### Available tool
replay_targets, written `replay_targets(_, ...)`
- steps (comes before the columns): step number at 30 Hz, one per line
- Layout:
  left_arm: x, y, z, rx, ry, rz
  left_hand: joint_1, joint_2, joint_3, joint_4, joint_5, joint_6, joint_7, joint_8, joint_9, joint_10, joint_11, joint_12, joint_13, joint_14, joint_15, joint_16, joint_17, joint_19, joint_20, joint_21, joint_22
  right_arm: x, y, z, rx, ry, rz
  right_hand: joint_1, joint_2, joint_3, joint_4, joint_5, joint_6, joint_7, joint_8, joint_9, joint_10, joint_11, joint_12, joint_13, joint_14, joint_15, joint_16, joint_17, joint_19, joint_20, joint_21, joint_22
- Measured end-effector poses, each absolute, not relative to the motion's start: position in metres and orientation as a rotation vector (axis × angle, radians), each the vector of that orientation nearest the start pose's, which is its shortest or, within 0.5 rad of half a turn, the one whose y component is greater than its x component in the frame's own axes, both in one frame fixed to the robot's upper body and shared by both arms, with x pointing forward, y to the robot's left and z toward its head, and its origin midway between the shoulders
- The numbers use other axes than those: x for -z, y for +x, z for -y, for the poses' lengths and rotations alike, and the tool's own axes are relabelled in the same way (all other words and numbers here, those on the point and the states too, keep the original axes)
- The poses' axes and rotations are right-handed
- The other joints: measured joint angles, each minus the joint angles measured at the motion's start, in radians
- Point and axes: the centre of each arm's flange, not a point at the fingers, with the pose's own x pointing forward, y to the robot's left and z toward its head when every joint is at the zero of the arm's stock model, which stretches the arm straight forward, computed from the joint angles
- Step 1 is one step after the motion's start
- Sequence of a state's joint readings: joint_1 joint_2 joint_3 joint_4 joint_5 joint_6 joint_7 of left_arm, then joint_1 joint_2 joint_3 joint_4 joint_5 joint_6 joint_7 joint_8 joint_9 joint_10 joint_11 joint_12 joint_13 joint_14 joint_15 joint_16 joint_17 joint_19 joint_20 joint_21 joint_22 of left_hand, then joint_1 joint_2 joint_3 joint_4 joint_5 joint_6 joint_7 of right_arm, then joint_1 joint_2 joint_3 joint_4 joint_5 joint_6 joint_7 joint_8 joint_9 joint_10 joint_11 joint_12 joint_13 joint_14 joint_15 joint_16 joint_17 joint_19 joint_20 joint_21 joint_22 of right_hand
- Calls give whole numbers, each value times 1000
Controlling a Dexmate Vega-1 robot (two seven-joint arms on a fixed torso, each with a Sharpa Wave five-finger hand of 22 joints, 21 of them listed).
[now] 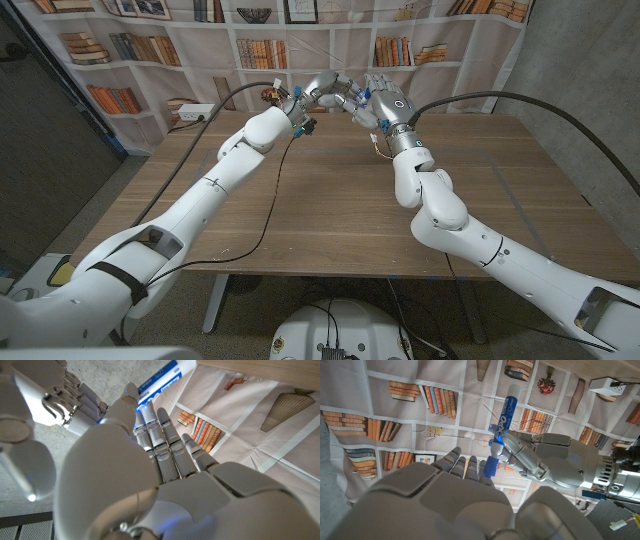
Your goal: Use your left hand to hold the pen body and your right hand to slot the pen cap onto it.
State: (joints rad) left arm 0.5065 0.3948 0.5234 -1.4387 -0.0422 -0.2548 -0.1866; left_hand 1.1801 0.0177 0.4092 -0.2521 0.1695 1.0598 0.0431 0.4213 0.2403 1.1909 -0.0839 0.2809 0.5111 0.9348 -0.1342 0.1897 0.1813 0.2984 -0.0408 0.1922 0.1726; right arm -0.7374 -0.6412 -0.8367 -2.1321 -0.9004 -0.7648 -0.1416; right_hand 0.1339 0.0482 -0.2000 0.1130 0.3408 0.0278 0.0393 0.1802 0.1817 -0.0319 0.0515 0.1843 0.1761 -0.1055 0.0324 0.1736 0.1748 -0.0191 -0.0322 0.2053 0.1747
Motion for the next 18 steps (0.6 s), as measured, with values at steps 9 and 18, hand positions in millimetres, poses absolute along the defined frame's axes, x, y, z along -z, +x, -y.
replay_targets(9, -155, 596, -108, 478, 654, 984, 0, 0, 0, 0, 1, 0, 0, 0, 0, 5, 5, -1, 0, 4, 0, 0, -5, 0, 0, 0, 0, -69, 497, 106, 424, -1365, 826, 0, 0, 0, 0, 4, -16, 5, 0, 0, -19, 6, -5, 0, -22, 3, -3, 0, -13, 1, -10, 0)
replay_targets(18, -155, 596, -107, 485, 639, 983, 0, 0, 3, -3, 1, 0, 0, 0, 0, 5, 5, 2, 0, 11, 0, 0, -5, 9, 2, 0, 0, -68, 498, 104, 426, -1380, 819, -4, 4, -4, 4, 4, -39, 18, 0, 0, -48, 13, -8, 0, -45, 13, -4, 0, -36, -1, -14, 0)
